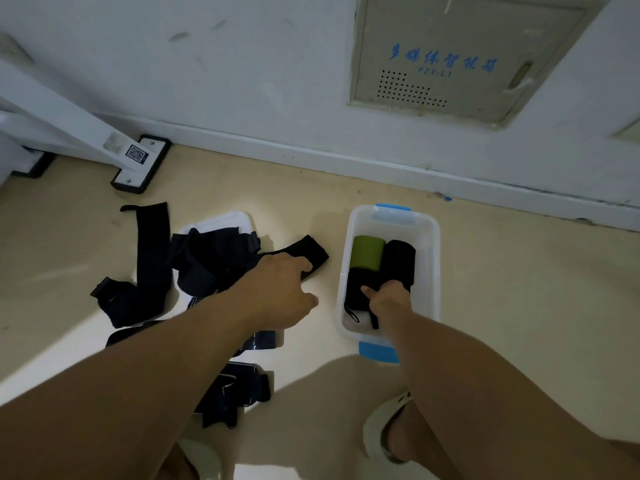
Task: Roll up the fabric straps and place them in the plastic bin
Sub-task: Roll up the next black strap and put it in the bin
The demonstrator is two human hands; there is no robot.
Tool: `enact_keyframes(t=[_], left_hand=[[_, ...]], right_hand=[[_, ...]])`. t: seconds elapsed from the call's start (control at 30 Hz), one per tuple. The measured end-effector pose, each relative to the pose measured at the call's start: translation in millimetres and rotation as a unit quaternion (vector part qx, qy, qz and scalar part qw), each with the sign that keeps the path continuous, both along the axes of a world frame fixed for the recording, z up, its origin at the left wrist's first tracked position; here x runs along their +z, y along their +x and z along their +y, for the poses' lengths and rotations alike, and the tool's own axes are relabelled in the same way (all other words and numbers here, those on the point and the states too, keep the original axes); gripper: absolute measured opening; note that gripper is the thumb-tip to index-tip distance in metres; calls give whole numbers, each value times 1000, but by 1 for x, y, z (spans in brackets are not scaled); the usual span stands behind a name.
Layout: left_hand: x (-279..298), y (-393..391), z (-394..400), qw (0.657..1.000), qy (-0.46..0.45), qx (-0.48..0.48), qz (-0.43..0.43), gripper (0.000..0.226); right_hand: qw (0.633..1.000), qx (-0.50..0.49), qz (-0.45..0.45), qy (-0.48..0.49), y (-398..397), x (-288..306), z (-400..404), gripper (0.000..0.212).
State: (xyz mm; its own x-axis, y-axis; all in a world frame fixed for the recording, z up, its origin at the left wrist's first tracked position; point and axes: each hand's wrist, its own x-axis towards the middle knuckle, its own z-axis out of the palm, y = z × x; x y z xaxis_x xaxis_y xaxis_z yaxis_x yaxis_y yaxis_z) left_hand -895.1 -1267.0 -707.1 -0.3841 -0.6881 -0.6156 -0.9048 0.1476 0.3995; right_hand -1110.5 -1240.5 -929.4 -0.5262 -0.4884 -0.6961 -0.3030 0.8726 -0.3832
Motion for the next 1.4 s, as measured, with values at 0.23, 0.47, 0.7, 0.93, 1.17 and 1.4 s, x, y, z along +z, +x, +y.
enact_keyframes(t=[0.23, 0.47, 0.7, 0.93, 1.17, 1.4], left_hand=[[3, 4, 1, 995, -54, -78, -35, 70], [10, 28, 5, 995, -67, -70, -24, 61], [13, 102, 23, 992, -50, 2, -116, 37], [17, 156, 35, 989, -15, 42, -141, 42], [19, 172, 43, 989, -18, 31, -145, 37], [41, 196, 34, 985, -29, 105, -134, 48]], right_hand=[[985, 129, 110, -13, 6, 38, 6, 47], [953, 189, 202, -127, 18, 79, -11, 33], [867, 374, 231, -234, 106, 118, -35, 34], [861, 486, 40, -146, 196, 77, -20, 49], [837, 533, 28, -122, 245, 43, -6, 60], [755, 640, 62, -126, 299, 22, -15, 83]])
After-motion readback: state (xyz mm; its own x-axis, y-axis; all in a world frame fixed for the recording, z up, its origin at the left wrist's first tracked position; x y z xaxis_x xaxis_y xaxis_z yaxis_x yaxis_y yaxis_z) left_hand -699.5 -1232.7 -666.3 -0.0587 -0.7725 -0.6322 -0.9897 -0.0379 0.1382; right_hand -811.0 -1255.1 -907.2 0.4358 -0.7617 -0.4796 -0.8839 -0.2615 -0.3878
